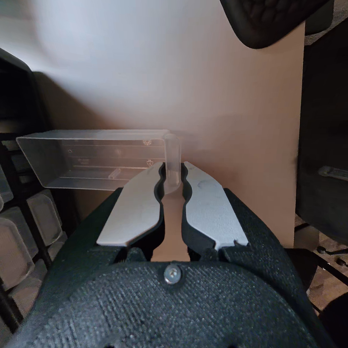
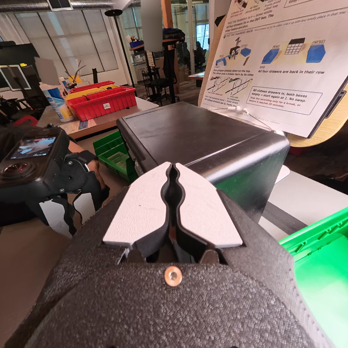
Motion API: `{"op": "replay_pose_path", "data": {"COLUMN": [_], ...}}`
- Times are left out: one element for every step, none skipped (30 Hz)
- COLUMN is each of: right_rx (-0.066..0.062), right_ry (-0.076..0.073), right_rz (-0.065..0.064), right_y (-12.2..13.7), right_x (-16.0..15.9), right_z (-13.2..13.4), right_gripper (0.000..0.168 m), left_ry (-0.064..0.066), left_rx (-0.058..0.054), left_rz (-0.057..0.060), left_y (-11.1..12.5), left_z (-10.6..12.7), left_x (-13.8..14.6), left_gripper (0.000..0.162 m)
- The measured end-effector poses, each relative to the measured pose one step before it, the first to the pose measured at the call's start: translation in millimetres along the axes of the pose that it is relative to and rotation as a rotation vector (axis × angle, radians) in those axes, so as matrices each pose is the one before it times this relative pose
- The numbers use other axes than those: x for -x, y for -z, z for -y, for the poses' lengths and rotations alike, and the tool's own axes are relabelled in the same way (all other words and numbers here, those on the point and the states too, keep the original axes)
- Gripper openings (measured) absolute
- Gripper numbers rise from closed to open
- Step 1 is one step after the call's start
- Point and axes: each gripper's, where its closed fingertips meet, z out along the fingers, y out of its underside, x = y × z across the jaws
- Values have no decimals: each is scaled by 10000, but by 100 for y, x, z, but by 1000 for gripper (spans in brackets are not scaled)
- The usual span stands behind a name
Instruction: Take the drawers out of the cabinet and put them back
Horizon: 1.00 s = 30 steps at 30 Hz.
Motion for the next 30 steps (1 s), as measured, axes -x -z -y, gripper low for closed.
{"op": "replay_pose_path", "data": {"right_rx": [237, 210, 150, 83, 53, 55, 73, 96, 141, 168, 133, 77, -26, -148, -178, -158, -91, -15, 19, 44, 48, 30, -14, -42, -41, -21, 8, 30, 47, 62], "right_ry": [-76, -39, -34, -74, -110, -127, -113, -115, -122, -82, -8, 65, 36, -15, -29, -54, -28, 51, 108, 115, 77, 73, 106, 122, 72, 19, 7, 10, 15, 37], "right_rz": [-11, -30, -25, -4, -1, -6, 0, 12, 7, -7, -46, -75, -83, -62, -25, 5, 22, -29, -68, -56, -41, -53, -69, -66, -49, -27, -2, 11, 16, 11], "right_y": [-8, -18, -36, -47, -45, -9, 4, -20, -9, -10, -7, -7, -1, -31, -9, 44, 32, 15, -16, -1, -14, -12, -24, -10, -1, 6, 2, 6, -4, 1], "right_x": [1, 2, 4, 35, 12, -3, -12, -6, -5, -4, 1, 1, 3, 28, 6, 2, 6, 9, -11, 2, 1, 7, 8, 15, 13, -8, 6, 9, 2, 9], "right_z": [-35, -15, -19, -4, 9, 6, -4, -2, 0, -7, -11, 0, -2, 13, 8, 0, 1, -5, -10, 2, 0, -3, 1, 9, -3, -4, -1, -5, -10, -1], "right_gripper": [0, 0, 0, 0, 0, 0, 0, 0, 0, 0, 0, 0, 0, 0, 0, 0, 0, 0, 0, 0, 0, 0, 0, 0, 0, 0, 0, 0, 0, 0], "left_ry": [34, -2, -23, -8, -7, -7, 17, 39, 66, 61, 6, -19, -30, -62, -59, -36, -53, -45, -17, -24, -46, -65, -54, -11, 33, 26, 3, 8, 4, 0], "left_rx": [11, 35, 50, 81, 97, 99, 97, 80, 71, 68, 24, 25, 83, 98, 119, 165, 154, 120, 115, 108, 74, 14, -28, -39, -91, -155, -116, -12, 57, 84], "left_rz": [18, 74, 124, 149, 167, 182, 183, 155, 85, 21, -21, -48, -35, 2, 16, 12, 40, 63, 48, -26, -130, -216, -174, -91, -136, -163, -124, -89, -47, -11], "left_y": [-142, -106, -43, 4, 59, 93, 98, 73, 31, -38, -99, -168, -205, -199, -168, -109, -36, 13, 25, -36, -98, -145, -152, -72, 62, 225, 319, 364, 383, 407], "left_z": [6, -3, -21, -75, -106, -101, -83, -47, -15, -10, 82, 114, 58, 43, 1, -73, -64, -26, -25, -34, -7, 42, 79, 36, 95, 173, 148, 39, -49, -88], "left_x": [-20, -9, 0, 0, -13, -8, 25, 65, 65, 59, 31, 12, 20, 33, 40, 10, -7, 5, -14, -101, -237, -319, -149, 97, 110, 52, 82, 82, 80, 87], "left_gripper": [15, 15, 15, 15, 15, 15, 15, 15, 15, 15, 15, 15, 15, 15, 15, 14, 14, 15, 15, 15, 14, 14, 15, 15, 15, 15, 15, 15, 15, 15]}}
